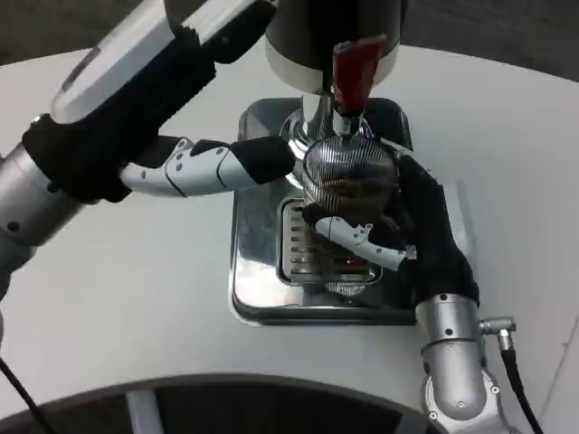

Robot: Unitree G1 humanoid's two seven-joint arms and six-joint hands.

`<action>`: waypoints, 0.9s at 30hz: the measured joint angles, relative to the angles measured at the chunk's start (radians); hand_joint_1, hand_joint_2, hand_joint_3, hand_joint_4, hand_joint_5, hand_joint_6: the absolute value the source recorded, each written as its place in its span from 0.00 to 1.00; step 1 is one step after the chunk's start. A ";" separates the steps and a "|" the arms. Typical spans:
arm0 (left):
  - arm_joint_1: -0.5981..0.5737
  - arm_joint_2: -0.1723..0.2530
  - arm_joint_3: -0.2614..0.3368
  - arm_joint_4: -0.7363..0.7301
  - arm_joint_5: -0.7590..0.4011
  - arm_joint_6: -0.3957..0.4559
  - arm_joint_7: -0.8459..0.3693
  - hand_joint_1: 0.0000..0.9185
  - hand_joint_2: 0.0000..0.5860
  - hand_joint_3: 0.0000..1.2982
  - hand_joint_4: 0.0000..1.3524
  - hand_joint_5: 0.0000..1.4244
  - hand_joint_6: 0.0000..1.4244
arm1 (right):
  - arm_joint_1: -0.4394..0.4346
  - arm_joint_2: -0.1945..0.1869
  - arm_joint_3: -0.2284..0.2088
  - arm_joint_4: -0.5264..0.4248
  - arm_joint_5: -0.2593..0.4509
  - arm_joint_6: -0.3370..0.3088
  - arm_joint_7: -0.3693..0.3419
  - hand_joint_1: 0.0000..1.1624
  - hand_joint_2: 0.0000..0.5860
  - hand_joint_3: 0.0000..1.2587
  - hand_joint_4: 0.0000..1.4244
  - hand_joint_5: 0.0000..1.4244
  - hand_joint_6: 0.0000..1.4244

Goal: Grasp the cup under the faucet to collect the drink, then remove the cup.

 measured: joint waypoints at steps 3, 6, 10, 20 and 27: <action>0.008 0.001 0.003 -0.003 0.000 0.001 0.000 0.00 0.29 0.00 0.00 0.01 0.00 | 0.002 0.007 -0.001 0.002 -0.006 -0.007 -0.034 0.91 0.34 0.41 0.53 0.56 0.71; 0.016 0.001 0.003 -0.003 0.001 0.001 0.000 0.00 0.29 0.00 0.00 0.01 0.00 | 0.006 0.014 0.001 0.002 -0.015 -0.010 -0.062 0.92 0.32 0.45 0.56 0.60 0.79; 0.016 0.001 0.004 -0.003 0.001 0.002 0.000 0.00 0.29 0.00 0.00 0.01 0.00 | 0.011 0.018 0.012 0.000 -0.037 -0.011 -0.099 0.96 0.26 0.49 0.59 0.63 0.85; 0.020 0.002 0.005 -0.004 0.009 0.004 0.002 0.00 0.29 0.00 0.00 0.00 0.00 | 0.050 0.024 0.046 -0.035 -0.112 -0.019 -0.166 0.98 0.18 0.55 0.65 0.67 0.92; 0.035 0.002 0.005 -0.004 0.013 0.004 0.011 0.00 0.29 0.00 0.00 0.00 0.00 | 0.081 0.024 0.059 -0.065 -0.137 -0.018 -0.174 0.99 0.18 0.56 0.66 0.68 0.94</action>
